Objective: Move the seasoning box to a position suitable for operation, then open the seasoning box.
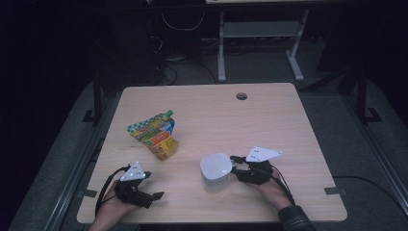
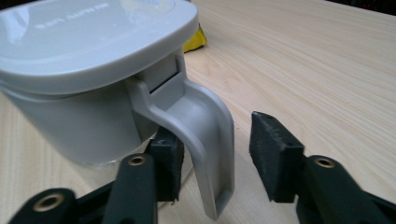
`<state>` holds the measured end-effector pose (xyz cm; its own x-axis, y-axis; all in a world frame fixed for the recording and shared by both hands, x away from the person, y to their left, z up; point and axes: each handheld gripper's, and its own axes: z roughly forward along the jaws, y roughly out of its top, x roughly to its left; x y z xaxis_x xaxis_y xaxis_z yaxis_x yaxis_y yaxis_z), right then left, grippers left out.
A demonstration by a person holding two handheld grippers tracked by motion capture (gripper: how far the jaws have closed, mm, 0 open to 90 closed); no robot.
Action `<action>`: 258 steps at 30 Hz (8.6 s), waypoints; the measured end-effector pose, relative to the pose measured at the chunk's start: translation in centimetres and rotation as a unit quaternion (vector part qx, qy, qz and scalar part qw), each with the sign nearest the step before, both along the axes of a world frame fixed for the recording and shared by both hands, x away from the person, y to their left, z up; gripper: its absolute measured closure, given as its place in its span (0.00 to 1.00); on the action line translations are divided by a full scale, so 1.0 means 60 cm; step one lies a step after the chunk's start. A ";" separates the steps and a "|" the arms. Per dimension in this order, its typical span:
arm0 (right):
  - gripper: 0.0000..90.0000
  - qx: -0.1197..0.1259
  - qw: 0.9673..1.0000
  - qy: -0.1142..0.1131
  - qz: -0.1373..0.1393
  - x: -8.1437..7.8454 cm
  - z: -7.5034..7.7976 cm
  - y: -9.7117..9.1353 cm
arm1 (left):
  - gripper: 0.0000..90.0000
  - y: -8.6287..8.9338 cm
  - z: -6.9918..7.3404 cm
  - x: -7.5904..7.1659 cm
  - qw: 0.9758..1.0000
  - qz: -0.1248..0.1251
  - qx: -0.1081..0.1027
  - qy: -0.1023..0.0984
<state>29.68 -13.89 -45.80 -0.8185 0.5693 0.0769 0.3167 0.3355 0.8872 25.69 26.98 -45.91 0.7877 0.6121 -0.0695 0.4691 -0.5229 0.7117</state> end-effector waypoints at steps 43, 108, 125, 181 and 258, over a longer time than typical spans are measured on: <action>0.80 -0.015 0.996 -0.041 -0.084 0.006 0.002 -0.041 | 0.11 0.000 -0.001 0.002 1.000 -0.001 0.003 0.003; 0.99 0.029 0.996 -0.011 -0.085 0.004 0.103 -0.116 | 0.11 -0.005 -0.002 0.003 1.000 -0.004 -0.012 0.013; 1.00 0.022 0.998 0.000 -0.056 0.032 0.117 -0.081 | 0.11 -0.005 0.000 0.002 1.000 -0.002 -0.009 0.011; 1.00 0.013 0.998 0.010 -0.059 0.038 0.104 -0.085 | 0.11 -0.007 -0.003 0.002 1.000 -0.006 -0.006 0.014; 0.41 -0.023 0.988 0.051 -0.145 -0.045 0.001 -0.150 | 0.15 0.055 0.036 0.029 0.997 0.052 -0.051 -0.010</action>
